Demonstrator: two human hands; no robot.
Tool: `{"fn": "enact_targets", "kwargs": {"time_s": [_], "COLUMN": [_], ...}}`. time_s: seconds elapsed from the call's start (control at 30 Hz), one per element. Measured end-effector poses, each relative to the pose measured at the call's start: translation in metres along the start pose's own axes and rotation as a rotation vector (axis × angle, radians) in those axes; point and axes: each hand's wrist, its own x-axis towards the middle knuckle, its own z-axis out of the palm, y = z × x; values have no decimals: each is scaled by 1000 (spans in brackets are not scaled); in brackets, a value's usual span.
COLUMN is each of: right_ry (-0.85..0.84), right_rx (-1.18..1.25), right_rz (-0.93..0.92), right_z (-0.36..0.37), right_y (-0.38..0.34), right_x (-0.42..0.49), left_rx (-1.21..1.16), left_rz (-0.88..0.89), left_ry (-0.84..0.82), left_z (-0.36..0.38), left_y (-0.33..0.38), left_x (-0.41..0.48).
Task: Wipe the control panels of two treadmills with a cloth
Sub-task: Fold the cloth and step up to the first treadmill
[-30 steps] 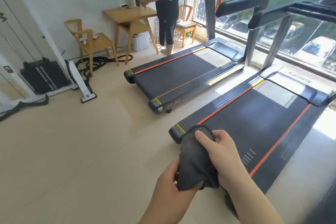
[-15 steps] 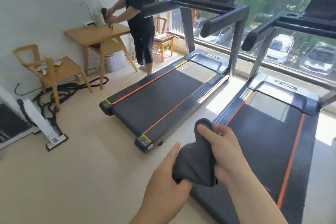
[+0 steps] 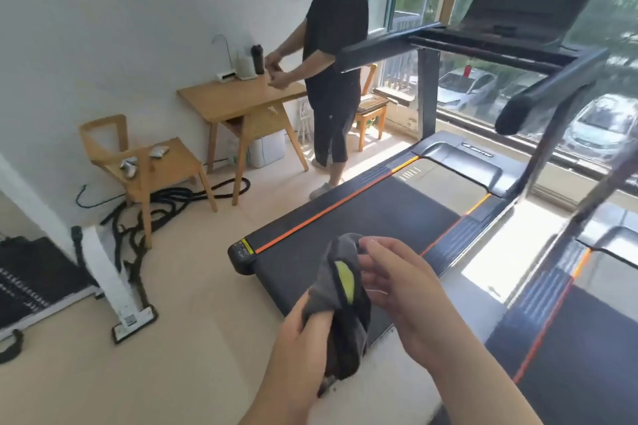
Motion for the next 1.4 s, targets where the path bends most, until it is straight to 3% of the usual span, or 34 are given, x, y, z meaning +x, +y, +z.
{"fn": "enact_targets", "kwargs": {"time_s": [0.1,0.23,0.37,0.5,0.8,1.07,1.23,1.4], "right_ry": [68,250,494,634,544,618,679,719], "right_rx": [-27,-79,-131,-150,-204,-297,-256,-165], "right_rz": [-9,-59,-58,-39,-27,80,-13,-54], "right_z": [3,-10,-56,-113,-194,-215,-220,-235], "right_y": [-15,-35,-57,-74,-116,-125,-159,-246], "right_x": [58,118,150,184,287,401,495,606], "left_rx": [-307,-256,-206,-162,-171,-190,-267,-333], "left_rz": [-233,-351,-370,-389,-433,-504,-471,-453], "left_ry": [-48,-168,-349,-477,-550,-269,-367,-422], "left_z": [-7,12,62,122,197,232,246,282], "left_y": [9,43,76,96,118,141,162,229], "left_x": [87,183,245,295,408,537,626,762]}}
